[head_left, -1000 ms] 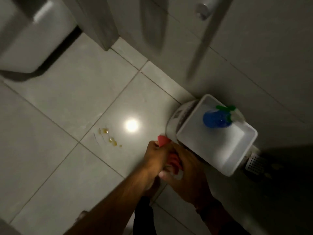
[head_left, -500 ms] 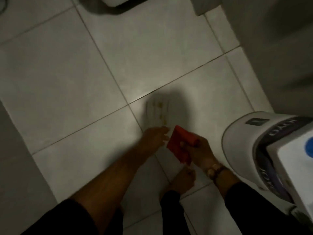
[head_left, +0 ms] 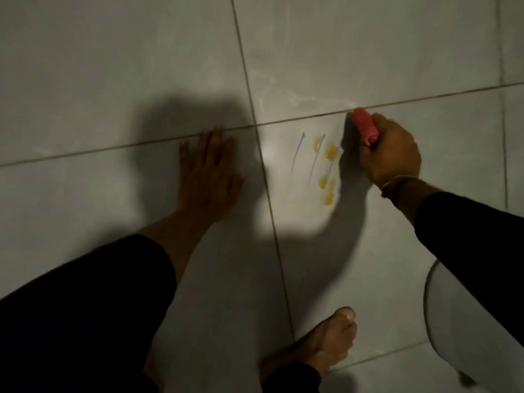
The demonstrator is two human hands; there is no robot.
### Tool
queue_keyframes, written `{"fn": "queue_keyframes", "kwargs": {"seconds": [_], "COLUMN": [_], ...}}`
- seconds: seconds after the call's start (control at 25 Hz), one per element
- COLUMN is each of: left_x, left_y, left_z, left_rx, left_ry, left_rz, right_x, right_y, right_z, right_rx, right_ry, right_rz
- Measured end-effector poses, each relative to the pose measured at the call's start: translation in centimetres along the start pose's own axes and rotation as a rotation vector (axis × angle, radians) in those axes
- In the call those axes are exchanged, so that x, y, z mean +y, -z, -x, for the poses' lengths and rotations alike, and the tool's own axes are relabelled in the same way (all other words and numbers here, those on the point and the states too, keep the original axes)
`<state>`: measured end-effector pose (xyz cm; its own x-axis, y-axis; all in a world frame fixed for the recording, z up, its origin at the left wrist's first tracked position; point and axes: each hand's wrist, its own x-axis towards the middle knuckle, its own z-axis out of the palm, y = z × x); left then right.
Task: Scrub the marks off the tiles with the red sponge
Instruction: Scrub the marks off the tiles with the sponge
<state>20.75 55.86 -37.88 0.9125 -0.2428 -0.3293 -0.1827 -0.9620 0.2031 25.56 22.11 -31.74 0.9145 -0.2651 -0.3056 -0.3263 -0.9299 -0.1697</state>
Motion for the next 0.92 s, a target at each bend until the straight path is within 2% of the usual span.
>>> {"fn": "queue_keyframes", "kwargs": {"seconds": [0.12,0.28,0.4,0.52,0.64,0.72,0.76,0.88,0.92], "left_x": [-1.3,-2.0,-2.1,-2.3,-2.4,-2.2,-2.2,-2.2,-2.1], "left_y": [-3.2,-4.9,-5.2,-5.1,-5.0,-4.8,-4.8,-5.0,-5.1], "left_z": [-0.1,-0.4,-0.5,-0.5,-0.6,-0.5,-0.5,-0.5,-0.6], "left_rx": [0.121,0.220,0.241,0.244,0.238,0.233,0.227,0.228,0.234], "left_ry": [-0.059,-0.078,-0.091,-0.095,-0.100,-0.104,-0.105,-0.103,-0.102], "left_rz": [-0.065,-0.068,-0.067,-0.060,-0.059,-0.066,-0.066,-0.082,-0.089], "right_x": [-0.4,-1.2,-7.0,-10.8,-7.5,-4.4,-3.5,-5.8,-7.7], "right_y": [-4.7,-6.2,-8.2,-12.1,-13.7,-12.4,-11.7,-10.2,-10.3], "right_z": [-0.2,-3.2,-4.9,1.7,12.8,13.3,11.0,-0.2,-2.5], "right_rx": [-0.048,0.029,0.152,0.151,-0.051,-0.110,-0.079,0.134,0.206], "right_ry": [0.166,0.189,0.217,0.446,0.572,0.580,0.552,0.285,0.257], "right_rz": [0.099,0.005,0.036,0.132,0.147,0.182,0.211,0.052,0.042]}}
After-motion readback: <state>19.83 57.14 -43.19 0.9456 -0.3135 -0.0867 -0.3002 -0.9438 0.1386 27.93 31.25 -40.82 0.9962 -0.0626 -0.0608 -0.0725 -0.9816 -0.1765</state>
